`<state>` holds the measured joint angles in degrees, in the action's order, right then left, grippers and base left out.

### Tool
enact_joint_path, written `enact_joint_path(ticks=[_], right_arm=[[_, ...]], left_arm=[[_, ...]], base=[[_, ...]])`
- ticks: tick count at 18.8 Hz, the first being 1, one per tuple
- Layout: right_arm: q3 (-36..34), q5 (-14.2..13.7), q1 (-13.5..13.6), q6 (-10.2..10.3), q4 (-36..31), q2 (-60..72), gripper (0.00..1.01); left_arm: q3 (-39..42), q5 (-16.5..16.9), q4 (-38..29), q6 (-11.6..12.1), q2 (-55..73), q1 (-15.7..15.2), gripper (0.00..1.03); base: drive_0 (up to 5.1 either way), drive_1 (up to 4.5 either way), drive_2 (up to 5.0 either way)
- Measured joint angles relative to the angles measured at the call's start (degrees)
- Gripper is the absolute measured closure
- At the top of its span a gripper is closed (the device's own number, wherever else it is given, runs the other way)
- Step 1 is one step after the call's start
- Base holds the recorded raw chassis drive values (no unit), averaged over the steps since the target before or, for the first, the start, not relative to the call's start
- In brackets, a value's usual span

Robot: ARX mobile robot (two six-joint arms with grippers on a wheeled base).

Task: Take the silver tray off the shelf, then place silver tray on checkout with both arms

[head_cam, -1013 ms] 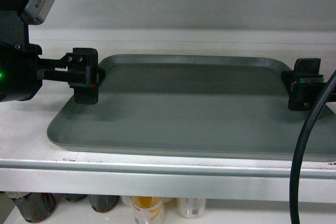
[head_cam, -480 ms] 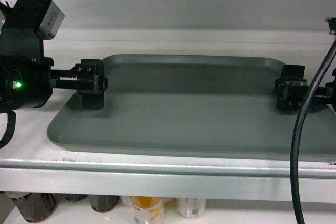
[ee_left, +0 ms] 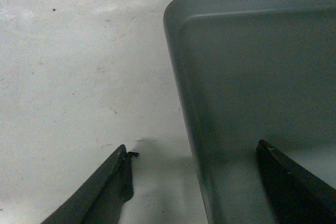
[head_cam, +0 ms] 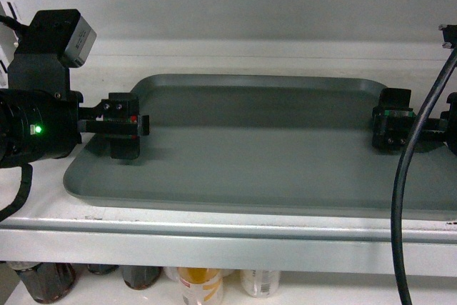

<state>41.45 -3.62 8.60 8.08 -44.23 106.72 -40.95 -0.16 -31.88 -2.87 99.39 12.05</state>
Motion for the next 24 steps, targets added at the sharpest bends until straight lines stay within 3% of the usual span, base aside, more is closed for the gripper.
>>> enact_joint_path(ticks=[6, 7, 8, 9, 14, 19, 22, 24], right_arm=[[-0.59, -0.52, 0.52, 0.0, -0.59, 0.02, 0.53], [-0.77, -0.85, 0.83, -0.15, -0.87, 0.0, 0.7], [-1.36, 1.03, 1.6, 0.35, -1.46, -0.33, 0.92], [-1.36, 1.14, 1.9, 2.91, -1.73, -0.37, 0.95], [-1.4, 1.09, 1.99, 3.1, -2.23, -0.35, 0.95], [-2.67, 0.61, 2.29, 0.68, -5.14, -0.98, 0.96], [-3.17, 0.28, 2.27, -2.1, -5.07, -2.14, 0.96], [-3.21, -2.82, 2.21, -2.45, -4.24, -3.02, 0.98]], left_arm=[[0.15, -0.02, -0.76, -0.17, 0.24, 0.57, 0.78], [0.13, -0.24, -0.85, -0.81, 0.31, 0.61, 0.94], [0.02, -0.72, -1.14, -4.37, 0.33, 0.11, 1.0], [0.04, -0.74, -1.03, -4.66, 0.33, 0.0, 1.0], [0.04, -0.76, -1.03, -4.66, 0.33, 0.0, 1.0], [0.98, -1.2, 2.32, -4.66, -2.78, 0.28, 1.0], [1.79, -1.81, 4.0, -4.74, -4.7, 1.16, 1.0], [2.29, -1.36, 4.92, -5.66, -6.16, 2.25, 1.0]], base=[[0.0, 0.0, 0.0], [0.0, 0.0, 0.0], [0.0, 0.0, 0.0], [0.0, 0.0, 0.0], [0.0, 0.0, 0.0], [0.0, 0.0, 0.0], [0.0, 0.0, 0.0], [0.0, 0.0, 0.0]])
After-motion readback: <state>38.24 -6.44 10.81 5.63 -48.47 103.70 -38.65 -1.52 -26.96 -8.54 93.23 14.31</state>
